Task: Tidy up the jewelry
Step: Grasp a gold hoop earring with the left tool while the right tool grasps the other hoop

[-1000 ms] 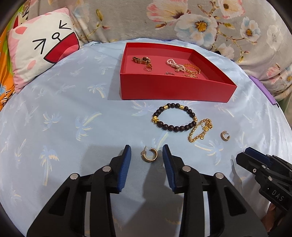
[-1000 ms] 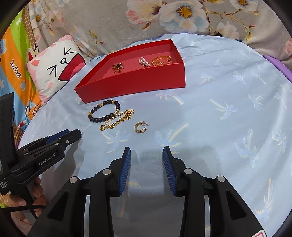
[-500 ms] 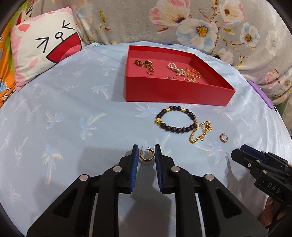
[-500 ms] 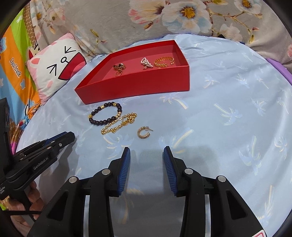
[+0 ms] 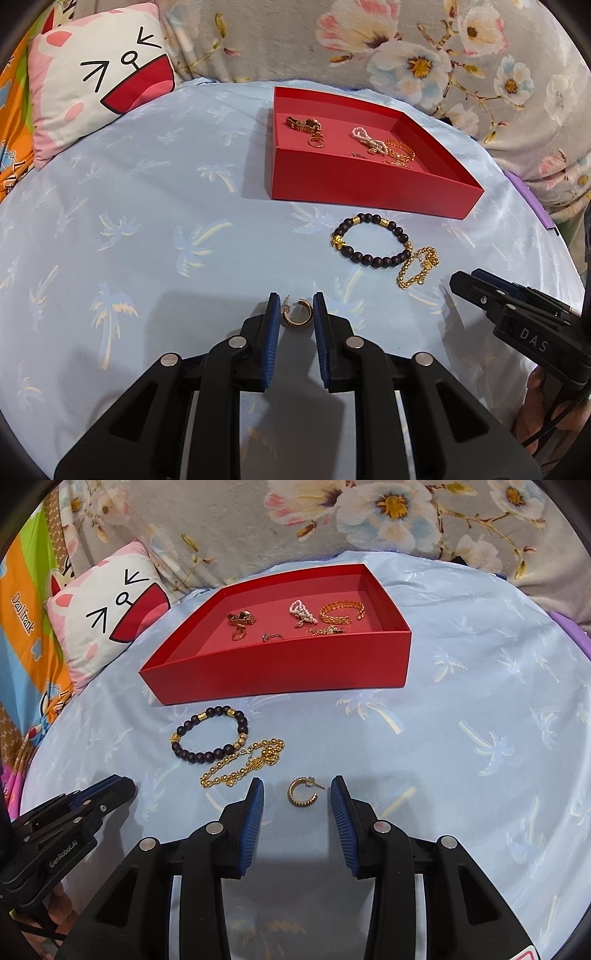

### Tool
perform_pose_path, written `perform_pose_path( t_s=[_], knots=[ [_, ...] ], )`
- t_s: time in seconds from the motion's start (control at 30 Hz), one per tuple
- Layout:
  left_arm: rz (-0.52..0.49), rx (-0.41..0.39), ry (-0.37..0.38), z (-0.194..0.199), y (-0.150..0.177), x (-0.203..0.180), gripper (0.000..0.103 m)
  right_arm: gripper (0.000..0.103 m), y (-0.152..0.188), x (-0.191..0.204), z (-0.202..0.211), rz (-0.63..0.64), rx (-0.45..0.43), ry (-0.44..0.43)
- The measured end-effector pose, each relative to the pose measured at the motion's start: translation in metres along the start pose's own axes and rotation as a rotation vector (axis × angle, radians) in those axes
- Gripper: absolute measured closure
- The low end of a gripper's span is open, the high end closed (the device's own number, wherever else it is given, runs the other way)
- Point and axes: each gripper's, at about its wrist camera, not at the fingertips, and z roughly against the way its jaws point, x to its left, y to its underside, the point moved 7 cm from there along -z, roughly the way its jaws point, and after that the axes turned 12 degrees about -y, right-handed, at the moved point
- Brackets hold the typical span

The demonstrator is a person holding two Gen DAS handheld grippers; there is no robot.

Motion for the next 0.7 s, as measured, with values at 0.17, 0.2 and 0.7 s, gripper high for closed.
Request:
perform_pose_path(
  t_s=[0.17,0.2,0.7],
  knots=[
    [0.001,0.000,0.003,0.000,0.000,-0.001,0.085,0.065,-0.002,-0.001,0.002,-0.011,-0.018,-0.010],
    [0.001,0.000,0.003,0.000,0.000,-0.001,0.085,0.065,-0.004,0.000,0.003,-0.009,-0.030,-0.018],
    [0.007,0.003,0.016,0.000,0.000,-0.001,0.085,0.076,-0.001,0.001,-0.004,0.012,0.005,0.019]
  ],
)
